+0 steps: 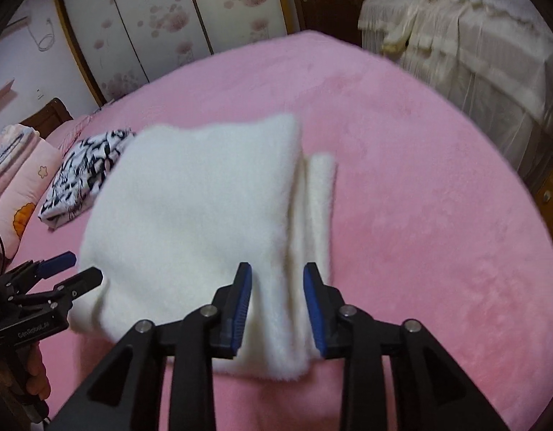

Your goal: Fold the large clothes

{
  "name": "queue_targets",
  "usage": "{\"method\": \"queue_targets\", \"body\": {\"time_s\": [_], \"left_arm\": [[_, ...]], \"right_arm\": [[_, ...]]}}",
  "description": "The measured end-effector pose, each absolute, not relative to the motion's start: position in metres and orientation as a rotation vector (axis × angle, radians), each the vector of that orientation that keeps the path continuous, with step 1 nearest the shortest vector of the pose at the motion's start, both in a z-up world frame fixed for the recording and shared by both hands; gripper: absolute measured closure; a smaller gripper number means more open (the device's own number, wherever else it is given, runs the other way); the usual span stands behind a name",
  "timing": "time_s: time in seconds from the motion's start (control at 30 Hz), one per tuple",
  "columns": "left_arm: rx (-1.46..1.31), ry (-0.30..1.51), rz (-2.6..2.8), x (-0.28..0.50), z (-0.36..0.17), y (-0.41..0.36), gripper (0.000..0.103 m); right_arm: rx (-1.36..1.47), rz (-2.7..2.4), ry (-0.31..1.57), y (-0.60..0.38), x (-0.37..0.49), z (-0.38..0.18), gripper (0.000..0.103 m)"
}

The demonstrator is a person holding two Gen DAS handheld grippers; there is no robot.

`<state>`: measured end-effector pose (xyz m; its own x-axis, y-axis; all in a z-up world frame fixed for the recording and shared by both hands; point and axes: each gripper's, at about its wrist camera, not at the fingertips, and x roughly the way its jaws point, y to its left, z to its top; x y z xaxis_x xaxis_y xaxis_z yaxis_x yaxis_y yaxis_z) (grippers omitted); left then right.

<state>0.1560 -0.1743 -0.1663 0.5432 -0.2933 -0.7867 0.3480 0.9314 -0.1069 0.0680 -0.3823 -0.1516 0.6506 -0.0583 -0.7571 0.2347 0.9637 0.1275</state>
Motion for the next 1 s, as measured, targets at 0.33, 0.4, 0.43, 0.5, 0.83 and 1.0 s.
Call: {"method": "queue_targets", "body": {"time_s": [0.33, 0.4, 0.43, 0.5, 0.83, 1.0], "left_arm": [[-0.135, 0.89, -0.346, 0.241, -0.155, -0.154, 0.038], [-0.146, 0.914, -0.351, 0.255, -0.163, -0.157, 0.038], [-0.146, 0.923, -0.347, 0.258, -0.166, -0.16, 0.038], [-0.16, 0.949, -0.353, 0.266, -0.176, -0.165, 0.038], [-0.026, 0.915, -0.315, 0.263, -0.194, -0.192, 0.027], [-0.009, 0.95, -0.319, 0.263, -0.19, -0.194, 0.023]], "right_arm": [[0.144, -0.03, 0.792, -0.34, 0.169, -0.127, 0.063], [0.129, -0.004, 0.831, -0.334, 0.192, -0.141, 0.063], [0.12, -0.008, 0.843, -0.332, 0.199, -0.145, 0.063], [0.094, -0.051, 0.883, -0.339, 0.215, -0.161, 0.063], [0.059, -0.192, 0.888, -0.39, 0.195, -0.186, 0.093], [0.075, -0.206, 0.893, -0.389, 0.193, -0.181, 0.093]]}}
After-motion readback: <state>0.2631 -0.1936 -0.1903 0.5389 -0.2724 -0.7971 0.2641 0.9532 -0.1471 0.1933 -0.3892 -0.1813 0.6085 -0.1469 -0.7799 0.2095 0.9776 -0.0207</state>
